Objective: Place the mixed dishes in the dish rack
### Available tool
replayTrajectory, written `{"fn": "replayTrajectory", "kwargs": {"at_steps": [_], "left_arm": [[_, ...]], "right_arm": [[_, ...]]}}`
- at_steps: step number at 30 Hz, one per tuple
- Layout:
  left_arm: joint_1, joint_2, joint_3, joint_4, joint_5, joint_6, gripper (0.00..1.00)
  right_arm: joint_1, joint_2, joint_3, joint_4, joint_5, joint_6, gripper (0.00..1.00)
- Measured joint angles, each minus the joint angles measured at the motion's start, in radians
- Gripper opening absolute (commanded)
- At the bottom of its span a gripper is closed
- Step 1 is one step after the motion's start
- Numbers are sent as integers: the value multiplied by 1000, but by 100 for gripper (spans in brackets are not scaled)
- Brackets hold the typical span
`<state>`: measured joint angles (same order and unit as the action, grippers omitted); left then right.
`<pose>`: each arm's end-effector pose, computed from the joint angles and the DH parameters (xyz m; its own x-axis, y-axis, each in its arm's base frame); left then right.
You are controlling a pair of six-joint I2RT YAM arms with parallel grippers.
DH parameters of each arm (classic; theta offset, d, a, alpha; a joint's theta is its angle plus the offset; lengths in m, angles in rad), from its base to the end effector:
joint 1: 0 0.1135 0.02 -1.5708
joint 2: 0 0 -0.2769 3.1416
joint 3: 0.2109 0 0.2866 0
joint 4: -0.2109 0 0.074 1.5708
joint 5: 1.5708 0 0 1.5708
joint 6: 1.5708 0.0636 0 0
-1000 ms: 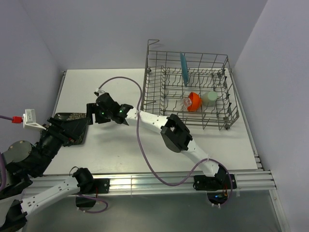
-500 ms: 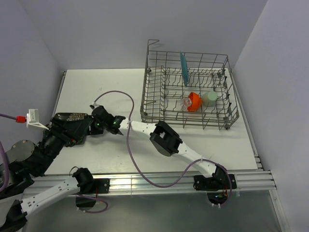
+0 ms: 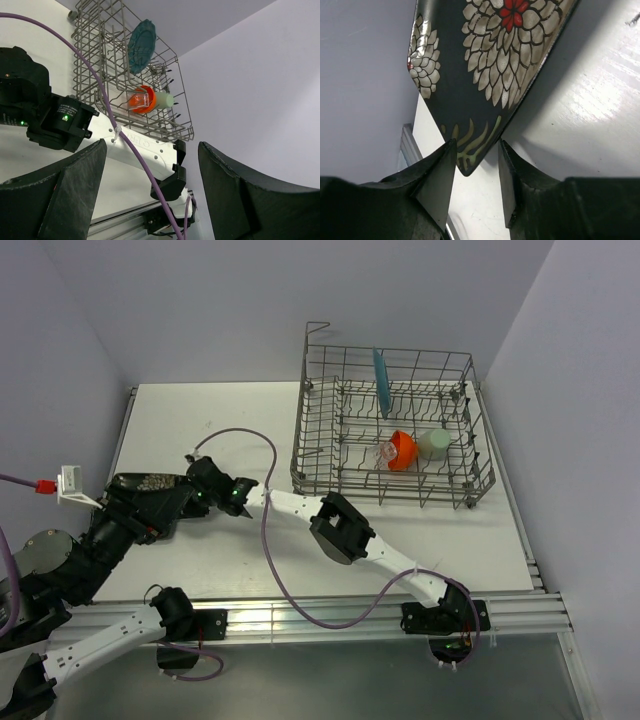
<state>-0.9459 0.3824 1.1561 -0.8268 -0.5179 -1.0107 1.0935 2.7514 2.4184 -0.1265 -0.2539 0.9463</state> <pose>0.0552 -0.0227 0.4487 -0.3685 -0.7474 -0.5528 0.1944 0.5195 -0.8320 0.2991 0.6132 0.1238 -0.9005 -0.0318 -0.4337 -0.3979 0.4627 0.7922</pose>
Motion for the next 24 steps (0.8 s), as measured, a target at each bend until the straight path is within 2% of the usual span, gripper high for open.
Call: {"fn": "replayTrajectory", "kwargs": {"at_steps": [1, 3, 4, 5, 10, 15, 20, 21, 24], "left_arm": [[0, 0, 0, 0, 0, -1, 80], [0, -1, 0, 0, 1, -4, 80], [0, -2, 0, -1, 1, -5, 80], [0, -4, 0, 0, 1, -5, 80], [0, -18, 2, -2, 2, -7, 80], [0, -15, 8, -24, -8, -28, 78], [0, 30, 24, -108, -59, -95, 77], [0, 35, 19, -110, -60, -101, 76], [0, 36, -3, -106, -63, -111, 64]], "right_arm": [[0, 0, 2, -6, -1, 4, 35], [0, 3, 12, -23, -2, 11, 28], [0, 6, 21, -26, -3, 15, 12], [0, 7, 29, -28, -2, 14, 0], [2, -3, 14, -26, 44, 21, 0], [2, -97, -214, 0, 137, -21, 0], [1, -157, -259, -3, 159, -198, 0], [0, -181, -291, 17, 156, -243, 0], [-8, -257, -388, 47, 118, -330, 0]]}}
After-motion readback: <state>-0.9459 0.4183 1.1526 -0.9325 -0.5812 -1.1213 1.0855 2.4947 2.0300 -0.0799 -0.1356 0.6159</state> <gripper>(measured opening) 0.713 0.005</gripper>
